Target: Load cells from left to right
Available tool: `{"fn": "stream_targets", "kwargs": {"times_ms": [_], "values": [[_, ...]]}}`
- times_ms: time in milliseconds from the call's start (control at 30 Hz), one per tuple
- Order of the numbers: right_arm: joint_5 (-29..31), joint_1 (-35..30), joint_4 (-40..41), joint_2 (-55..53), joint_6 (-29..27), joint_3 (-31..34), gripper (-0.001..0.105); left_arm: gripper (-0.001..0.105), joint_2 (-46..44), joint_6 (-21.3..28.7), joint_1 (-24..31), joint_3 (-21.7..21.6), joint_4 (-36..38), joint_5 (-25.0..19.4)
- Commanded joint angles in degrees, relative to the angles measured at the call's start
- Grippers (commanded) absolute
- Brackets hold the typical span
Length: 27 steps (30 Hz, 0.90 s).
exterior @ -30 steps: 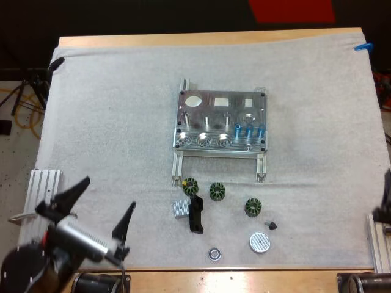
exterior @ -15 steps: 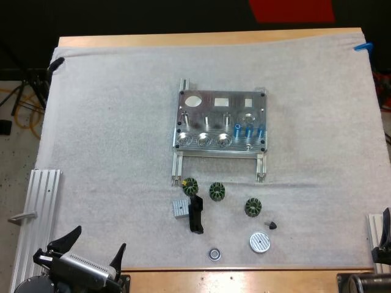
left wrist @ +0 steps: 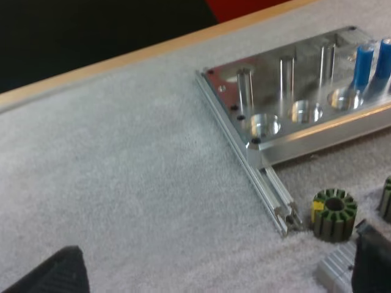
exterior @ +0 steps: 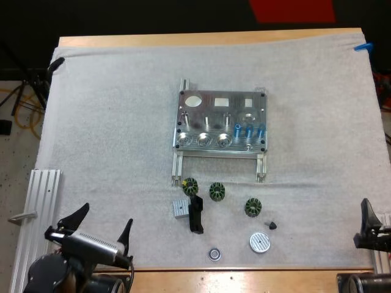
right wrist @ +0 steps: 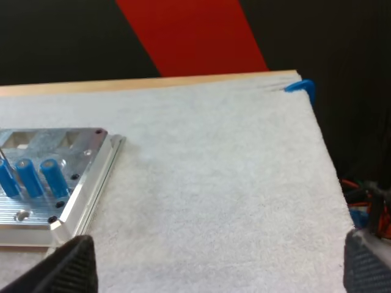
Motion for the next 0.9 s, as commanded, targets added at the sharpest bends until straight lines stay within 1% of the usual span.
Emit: {"fn": "stream_targets", "kwargs": {"times_ms": [0,67,300,867], "values": [[-0.4,-0.1,-1.5,-2.2,-0.4,1.0,0.079,0.085,-8.0,-0.8,0.1,1.0,-1.2,-0.8],[-0.4,-0.1,-1.5,-2.2,-0.4,2.5,0.079,0.085,-8.0,-0.8,0.1,2.4,-2.2,-0.6],[-0.4,-0.1,-1.5,-2.2,-0.4,5.7,0.079,0.085,-8.0,-0.8,0.1,2.6,-2.5,-0.6],[0.0,-0.1,-1.7,-2.2,0.0,5.7,0.079,0.085,-8.0,-0.8,0.1,2.5,-2.5,-0.6]]}}
